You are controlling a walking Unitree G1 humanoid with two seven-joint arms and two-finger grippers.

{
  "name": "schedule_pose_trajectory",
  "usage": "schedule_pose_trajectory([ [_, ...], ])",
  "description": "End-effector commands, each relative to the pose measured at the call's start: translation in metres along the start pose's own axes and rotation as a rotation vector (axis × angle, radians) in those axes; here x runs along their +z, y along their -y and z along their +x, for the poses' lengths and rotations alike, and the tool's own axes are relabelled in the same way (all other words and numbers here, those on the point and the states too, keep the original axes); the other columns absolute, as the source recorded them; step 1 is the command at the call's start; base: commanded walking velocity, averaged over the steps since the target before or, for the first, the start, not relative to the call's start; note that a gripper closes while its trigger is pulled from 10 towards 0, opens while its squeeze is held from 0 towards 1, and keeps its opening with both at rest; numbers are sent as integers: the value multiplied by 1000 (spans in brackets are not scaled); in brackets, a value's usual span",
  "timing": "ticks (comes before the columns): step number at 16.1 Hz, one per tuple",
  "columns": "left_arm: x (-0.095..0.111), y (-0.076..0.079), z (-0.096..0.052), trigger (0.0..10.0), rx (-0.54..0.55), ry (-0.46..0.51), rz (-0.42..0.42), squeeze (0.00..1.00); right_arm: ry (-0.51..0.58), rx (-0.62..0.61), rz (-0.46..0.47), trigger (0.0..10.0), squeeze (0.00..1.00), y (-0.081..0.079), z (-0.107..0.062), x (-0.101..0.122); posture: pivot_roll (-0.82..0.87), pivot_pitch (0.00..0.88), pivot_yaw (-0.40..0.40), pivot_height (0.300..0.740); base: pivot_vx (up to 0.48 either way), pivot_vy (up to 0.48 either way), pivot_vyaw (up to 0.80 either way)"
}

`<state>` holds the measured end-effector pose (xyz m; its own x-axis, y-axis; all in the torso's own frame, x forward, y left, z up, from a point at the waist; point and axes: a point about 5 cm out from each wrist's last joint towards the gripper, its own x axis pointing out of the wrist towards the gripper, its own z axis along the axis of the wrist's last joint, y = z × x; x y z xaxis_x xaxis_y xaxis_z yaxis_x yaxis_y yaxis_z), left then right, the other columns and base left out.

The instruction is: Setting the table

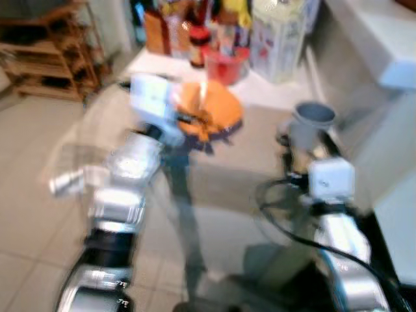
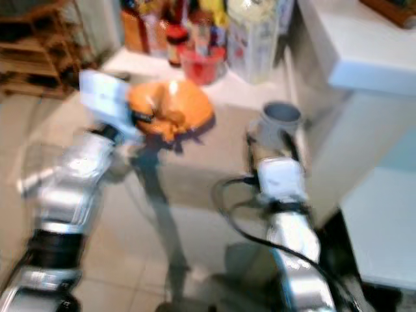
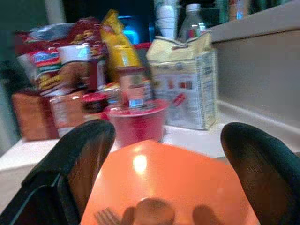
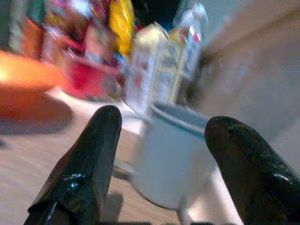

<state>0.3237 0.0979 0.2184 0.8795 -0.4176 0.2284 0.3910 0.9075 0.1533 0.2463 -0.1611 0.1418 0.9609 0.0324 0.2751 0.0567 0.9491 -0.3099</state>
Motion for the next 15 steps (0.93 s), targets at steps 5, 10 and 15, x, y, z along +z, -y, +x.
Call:
schedule_pose_trajectory([
  [5,11,-19,5,10000,36,7,44,0,37,12,33,10000,0,-6,1,8,24,0,-5,740,0,0,0],
  [10,16,-34,23,10000,23,-113,-13,0,31,21,28,10000,0,-9,1,7,27,0,-2,740,0,0,-209],
  [15,28,-44,53,10000,-5,-350,-232,0,35,36,37,10000,0,-14,-1,7,33,0,14,740,0,0,0],
])
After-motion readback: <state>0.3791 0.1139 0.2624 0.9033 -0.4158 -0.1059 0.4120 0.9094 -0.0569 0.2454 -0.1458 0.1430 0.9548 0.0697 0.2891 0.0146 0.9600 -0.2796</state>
